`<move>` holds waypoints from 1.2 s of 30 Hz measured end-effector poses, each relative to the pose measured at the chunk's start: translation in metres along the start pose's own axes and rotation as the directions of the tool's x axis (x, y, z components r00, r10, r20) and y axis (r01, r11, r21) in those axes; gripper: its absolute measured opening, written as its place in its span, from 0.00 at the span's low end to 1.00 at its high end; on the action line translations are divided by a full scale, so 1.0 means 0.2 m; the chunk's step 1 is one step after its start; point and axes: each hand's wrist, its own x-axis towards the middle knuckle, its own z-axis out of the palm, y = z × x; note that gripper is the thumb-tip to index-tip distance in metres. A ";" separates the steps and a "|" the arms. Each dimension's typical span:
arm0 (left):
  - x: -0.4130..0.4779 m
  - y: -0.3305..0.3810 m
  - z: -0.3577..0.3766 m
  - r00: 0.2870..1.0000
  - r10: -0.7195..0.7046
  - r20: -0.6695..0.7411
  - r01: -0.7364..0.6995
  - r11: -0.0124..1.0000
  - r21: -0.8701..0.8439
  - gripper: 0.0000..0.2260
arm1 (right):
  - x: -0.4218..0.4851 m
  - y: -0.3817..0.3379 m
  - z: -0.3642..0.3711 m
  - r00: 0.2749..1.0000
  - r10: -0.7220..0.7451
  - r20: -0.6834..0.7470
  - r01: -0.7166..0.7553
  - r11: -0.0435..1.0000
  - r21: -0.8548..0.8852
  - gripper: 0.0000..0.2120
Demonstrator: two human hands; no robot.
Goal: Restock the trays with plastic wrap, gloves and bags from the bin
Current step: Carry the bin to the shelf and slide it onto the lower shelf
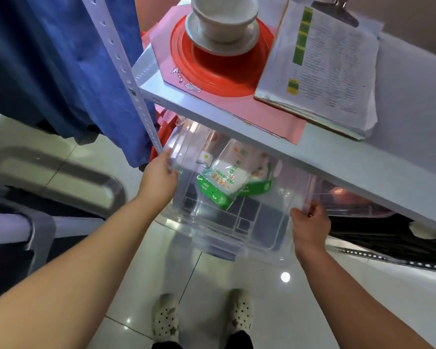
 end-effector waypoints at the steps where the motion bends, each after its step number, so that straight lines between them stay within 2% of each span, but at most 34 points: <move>1: 0.02 0.00 0.00 1.000 0.003 0.005 -0.003 1.000 0.005 0.20 | 0.01 -0.01 0.02 1.000 0.007 -0.006 -0.007 1.000 0.007 0.11; 7: -0.03 -0.07 -0.05 0.999 0.033 -0.008 -0.033 0.999 0.006 0.17 | 0.02 -0.03 0.09 1.000 0.021 -0.015 -0.020 1.000 0.009 0.08; 11: -0.16 -0.14 -0.08 1.000 -0.012 -0.025 0.013 0.999 0.045 0.13 | -0.02 -0.04 0.05 0.998 0.047 0.030 -0.049 0.998 0.050 0.09; 16: -0.31 -0.16 -0.08 0.993 -0.104 -0.049 0.104 0.995 0.009 0.06 | -0.06 0.03 -0.17 0.944 0.271 -0.190 -0.226 0.946 0.231 0.10; 20: -0.40 -0.14 -0.03 0.984 -0.178 -0.011 0.177 0.983 -0.048 0.10 | -0.01 0.04 -0.30 0.909 0.339 -0.243 -0.248 0.907 0.339 0.14; 25: -0.43 -0.13 0.07 0.977 -0.208 -0.048 0.196 0.965 -0.174 0.15 | 0.18 0.00 -0.36 0.893 0.416 -0.168 -0.284 0.814 0.508 0.27; 30: -0.44 -0.19 0.12 0.980 -0.179 -0.084 0.157 0.962 -0.225 0.14 | 0.34 0.04 -0.37 0.920 0.381 -0.094 -0.261 0.773 0.578 0.22; 33: -0.45 -0.21 0.13 0.982 -0.158 -0.104 0.132 0.966 -0.221 0.14 | 0.36 0.08 -0.37 0.942 0.323 -0.094 -0.225 0.812 0.538 0.19; 35: -0.45 -0.20 0.14 0.978 -0.180 -0.105 0.156 0.965 -0.210 0.14 | 0.31 0.11 -0.37 0.948 0.293 -0.122 -0.201 0.852 0.483 0.18; 36: -0.46 -0.20 0.14 0.974 -0.201 -0.104 0.179 0.964 -0.195 0.14 | 0.26 0.13 -0.37 0.954 0.268 -0.137 -0.183 0.876 0.446 0.14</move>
